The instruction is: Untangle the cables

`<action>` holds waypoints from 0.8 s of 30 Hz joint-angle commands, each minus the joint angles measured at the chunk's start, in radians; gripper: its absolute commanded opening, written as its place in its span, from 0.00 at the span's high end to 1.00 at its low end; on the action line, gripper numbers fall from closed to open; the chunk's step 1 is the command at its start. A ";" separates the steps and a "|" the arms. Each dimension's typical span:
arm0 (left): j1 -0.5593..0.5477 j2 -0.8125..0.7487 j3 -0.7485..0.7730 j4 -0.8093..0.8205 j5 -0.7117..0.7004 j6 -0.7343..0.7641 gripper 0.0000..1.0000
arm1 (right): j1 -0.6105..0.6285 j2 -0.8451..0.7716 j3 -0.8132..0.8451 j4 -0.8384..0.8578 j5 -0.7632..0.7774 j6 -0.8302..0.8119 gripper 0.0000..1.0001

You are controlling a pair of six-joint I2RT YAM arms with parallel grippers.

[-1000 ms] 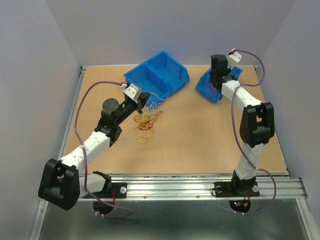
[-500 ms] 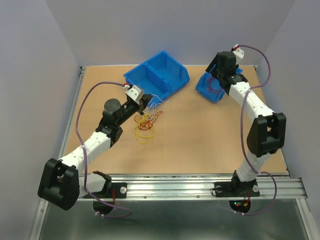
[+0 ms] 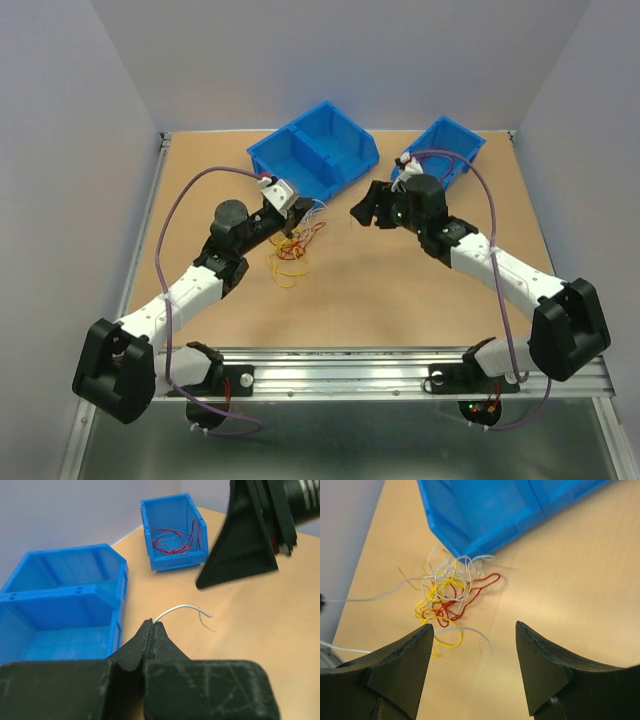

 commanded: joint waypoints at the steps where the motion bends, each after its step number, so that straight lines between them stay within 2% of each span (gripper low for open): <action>1: -0.003 -0.076 0.035 -0.001 0.040 0.022 1.00 | -0.011 0.002 -0.154 0.310 -0.094 0.046 0.30; 6: -0.004 -0.181 0.039 -0.045 0.148 0.033 1.00 | 0.035 0.063 -0.122 0.338 -0.167 -0.011 0.34; 8: -0.006 -0.217 0.036 -0.055 0.176 0.032 1.00 | 0.096 0.058 -0.120 0.356 -0.159 -0.080 0.34; 12: -0.007 -0.294 0.052 -0.059 0.242 0.004 1.00 | 0.193 0.042 -0.128 0.384 -0.133 -0.189 0.29; 17: -0.015 -0.330 0.146 -0.107 0.259 -0.014 1.00 | 0.263 0.003 -0.177 0.493 -0.212 -0.278 0.26; 22: -0.027 -0.345 0.243 -0.116 0.276 -0.068 1.00 | 0.322 -0.027 -0.203 0.527 -0.193 -0.333 0.26; 24: -0.032 -0.340 0.294 -0.119 0.281 -0.086 1.00 | 0.323 -0.024 -0.201 0.528 -0.196 -0.336 0.34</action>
